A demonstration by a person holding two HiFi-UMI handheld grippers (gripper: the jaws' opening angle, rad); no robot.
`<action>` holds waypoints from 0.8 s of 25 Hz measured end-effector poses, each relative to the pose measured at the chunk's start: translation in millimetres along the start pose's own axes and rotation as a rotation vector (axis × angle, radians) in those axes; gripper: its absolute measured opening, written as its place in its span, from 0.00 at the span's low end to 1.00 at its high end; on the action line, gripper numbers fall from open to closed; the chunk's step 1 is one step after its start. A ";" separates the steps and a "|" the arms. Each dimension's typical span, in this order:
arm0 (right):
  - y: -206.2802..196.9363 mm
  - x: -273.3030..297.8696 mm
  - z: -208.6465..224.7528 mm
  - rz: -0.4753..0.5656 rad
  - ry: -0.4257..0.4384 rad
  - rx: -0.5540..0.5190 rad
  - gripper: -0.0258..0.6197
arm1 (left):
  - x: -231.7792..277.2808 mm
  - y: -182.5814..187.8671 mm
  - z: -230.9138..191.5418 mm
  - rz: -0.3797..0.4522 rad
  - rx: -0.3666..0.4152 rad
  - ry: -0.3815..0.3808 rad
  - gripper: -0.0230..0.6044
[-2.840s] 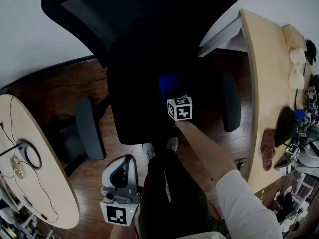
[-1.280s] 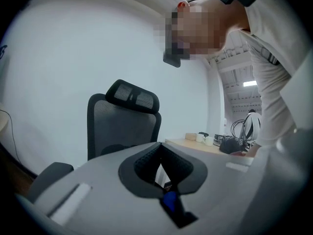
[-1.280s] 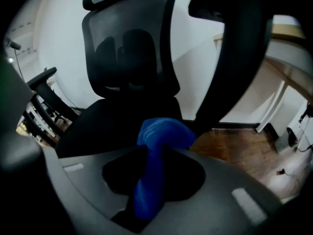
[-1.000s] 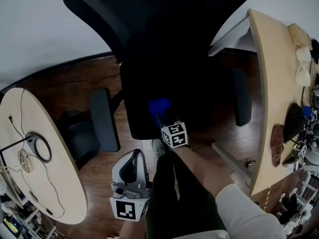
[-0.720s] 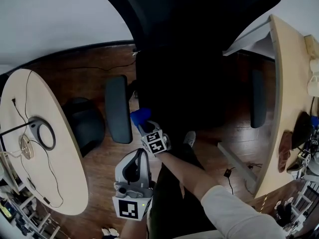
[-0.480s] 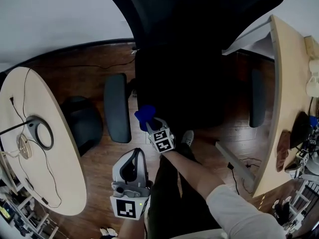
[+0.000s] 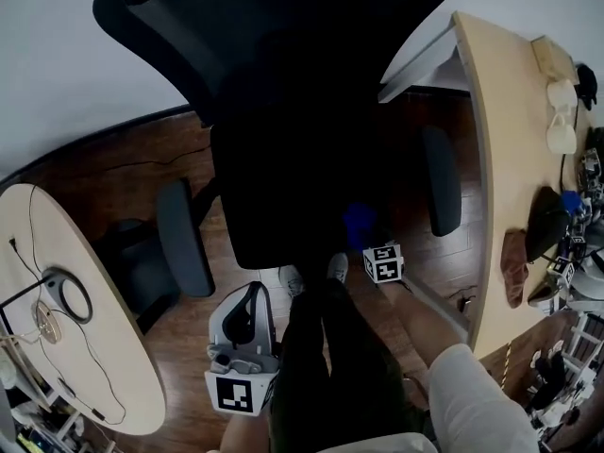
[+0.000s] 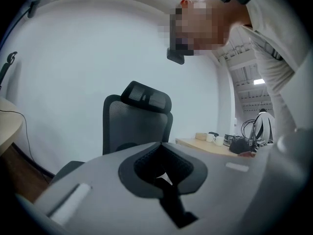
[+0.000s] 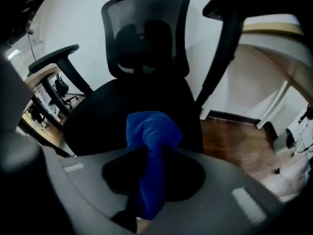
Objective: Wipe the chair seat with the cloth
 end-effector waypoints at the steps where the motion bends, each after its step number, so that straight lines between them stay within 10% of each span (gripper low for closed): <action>1: -4.3 -6.0 17.8 0.007 -0.013 -0.006 0.19 | 3.7 0.3 2.8 0.012 -0.019 -0.001 0.08; 13: 49.6 -68.5 21.6 0.117 -0.002 0.051 0.18 | 22.5 65.1 28.1 0.003 0.054 -0.018 0.08; 20: 146.4 -371.6 -78.2 0.543 0.144 -0.043 0.18 | -67.5 212.1 79.0 0.062 0.131 0.038 0.08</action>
Point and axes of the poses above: the fingertips, and each gripper's own axes: x forward along the fingers, z to its right, y out of its top, the point moved 10 cm from there along -x, backward along the fingers, and after that the axes turned 13 degrees about -z, right-handed, at the moved point
